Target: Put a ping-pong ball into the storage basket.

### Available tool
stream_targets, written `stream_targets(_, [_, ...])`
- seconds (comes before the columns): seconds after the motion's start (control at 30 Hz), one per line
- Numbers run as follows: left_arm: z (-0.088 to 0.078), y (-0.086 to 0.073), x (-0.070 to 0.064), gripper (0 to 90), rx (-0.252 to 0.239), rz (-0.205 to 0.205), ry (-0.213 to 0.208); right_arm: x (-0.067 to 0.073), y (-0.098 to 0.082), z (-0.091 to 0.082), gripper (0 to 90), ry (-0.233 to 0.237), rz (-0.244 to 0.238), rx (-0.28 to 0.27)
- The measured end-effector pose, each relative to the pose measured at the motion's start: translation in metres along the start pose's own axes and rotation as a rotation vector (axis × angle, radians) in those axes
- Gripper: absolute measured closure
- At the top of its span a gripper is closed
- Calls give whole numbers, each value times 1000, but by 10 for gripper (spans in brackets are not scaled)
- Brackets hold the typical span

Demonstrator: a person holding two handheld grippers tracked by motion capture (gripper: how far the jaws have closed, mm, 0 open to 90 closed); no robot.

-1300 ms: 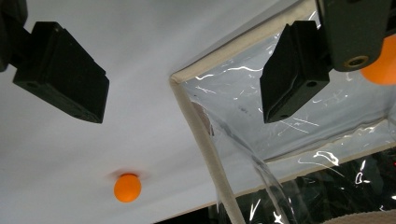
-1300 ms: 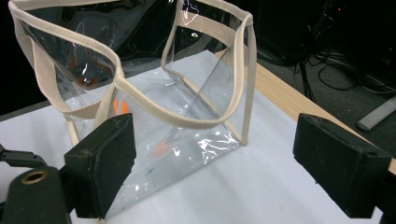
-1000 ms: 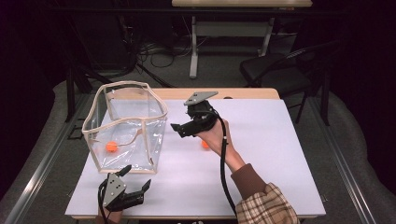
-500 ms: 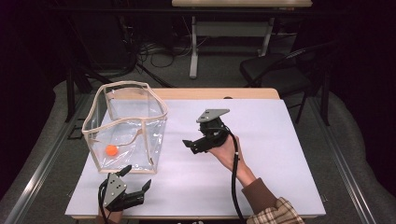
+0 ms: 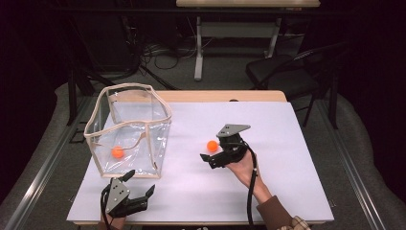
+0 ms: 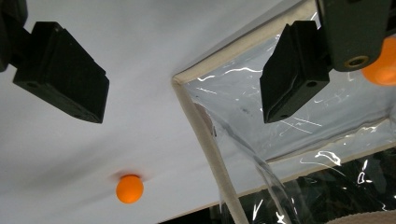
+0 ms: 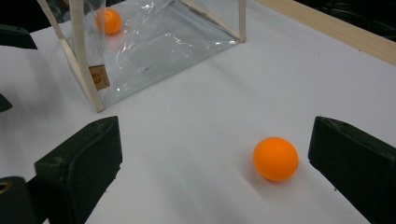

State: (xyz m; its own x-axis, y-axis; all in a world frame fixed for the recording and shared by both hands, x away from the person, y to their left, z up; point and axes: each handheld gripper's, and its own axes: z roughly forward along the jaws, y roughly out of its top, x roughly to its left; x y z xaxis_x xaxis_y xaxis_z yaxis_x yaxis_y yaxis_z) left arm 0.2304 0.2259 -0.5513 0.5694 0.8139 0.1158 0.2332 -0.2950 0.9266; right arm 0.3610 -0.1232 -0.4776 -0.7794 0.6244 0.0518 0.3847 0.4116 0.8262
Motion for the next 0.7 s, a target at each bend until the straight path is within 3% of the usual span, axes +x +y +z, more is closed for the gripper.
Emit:
stream_targets(0.43, [-1,0,0,158,3,4,-1,5,-28,-3,2,-51,-3,42])
stream_targets(0.7, [0,0,0,158,-1,0,-2,4,-45,-6,2,-96,13,40])
